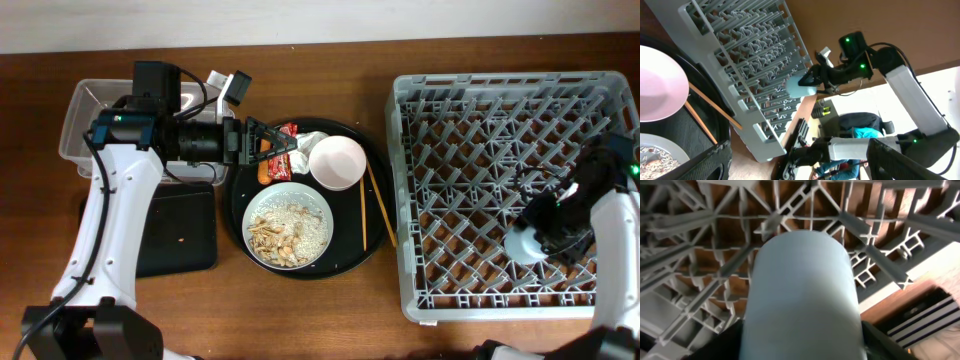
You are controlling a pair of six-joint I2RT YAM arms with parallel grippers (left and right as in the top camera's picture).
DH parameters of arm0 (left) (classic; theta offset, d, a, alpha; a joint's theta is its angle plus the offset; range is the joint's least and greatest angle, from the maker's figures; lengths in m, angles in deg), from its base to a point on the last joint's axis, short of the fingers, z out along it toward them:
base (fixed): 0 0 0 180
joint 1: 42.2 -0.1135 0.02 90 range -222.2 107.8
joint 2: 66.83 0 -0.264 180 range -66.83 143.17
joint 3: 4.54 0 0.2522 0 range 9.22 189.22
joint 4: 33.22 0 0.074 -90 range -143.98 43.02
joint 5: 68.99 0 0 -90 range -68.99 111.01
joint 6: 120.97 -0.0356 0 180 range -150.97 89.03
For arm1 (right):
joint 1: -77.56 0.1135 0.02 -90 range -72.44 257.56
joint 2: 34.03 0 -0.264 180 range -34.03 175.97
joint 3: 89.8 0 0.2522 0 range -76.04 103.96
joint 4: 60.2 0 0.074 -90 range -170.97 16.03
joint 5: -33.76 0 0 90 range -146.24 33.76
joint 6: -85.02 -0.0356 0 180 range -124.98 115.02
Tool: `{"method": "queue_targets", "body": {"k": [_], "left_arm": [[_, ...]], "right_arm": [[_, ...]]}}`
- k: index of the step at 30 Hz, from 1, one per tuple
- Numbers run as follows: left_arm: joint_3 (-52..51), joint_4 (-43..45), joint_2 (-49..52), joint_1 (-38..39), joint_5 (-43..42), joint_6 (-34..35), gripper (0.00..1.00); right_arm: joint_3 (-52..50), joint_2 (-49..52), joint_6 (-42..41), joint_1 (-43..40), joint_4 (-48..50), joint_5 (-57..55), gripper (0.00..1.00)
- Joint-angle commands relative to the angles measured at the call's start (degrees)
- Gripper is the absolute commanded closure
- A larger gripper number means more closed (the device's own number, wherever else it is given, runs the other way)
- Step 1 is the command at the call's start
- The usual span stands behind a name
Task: Sort waste into correct bins and load items into the dishwasher rack
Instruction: 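Lower the blue cup upside down into the rack with the right gripper, then reach the right gripper to the pink bowl and grasp its rim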
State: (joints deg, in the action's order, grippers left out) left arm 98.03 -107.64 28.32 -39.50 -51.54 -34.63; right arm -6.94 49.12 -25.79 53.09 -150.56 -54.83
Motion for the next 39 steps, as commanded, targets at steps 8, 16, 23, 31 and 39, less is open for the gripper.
{"method": "queue_targets", "body": {"k": [8,16,23,31,39], "left_arm": [[0.5,-0.1,-0.5,1.2,5.1,-0.7,0.08],[0.5,0.0,-0.8,4.3,34.9,11.5,0.29],[1.5,-0.9,-9.0,4.3,54.1,16.5,0.32],[1.5,-3.5,-21.9,4.3,66.6,16.5,0.01],[1.4,-4.9,-24.0,4.3,66.6,16.5,0.01]], "right_arm": [[8.8,-6.8,9.0,1.8,0.8,15.6,0.08],[10.0,-13.8,10.7,28.8,13.2,20.1,0.30],[10.0,-0.4,2.1,48.3,22.6,0.7,0.37],[10.0,19.3,-5.7,51.8,37.1,-12.6,0.36],[10.0,28.8,-6.8,51.1,44.1,-12.1,0.49]]}}
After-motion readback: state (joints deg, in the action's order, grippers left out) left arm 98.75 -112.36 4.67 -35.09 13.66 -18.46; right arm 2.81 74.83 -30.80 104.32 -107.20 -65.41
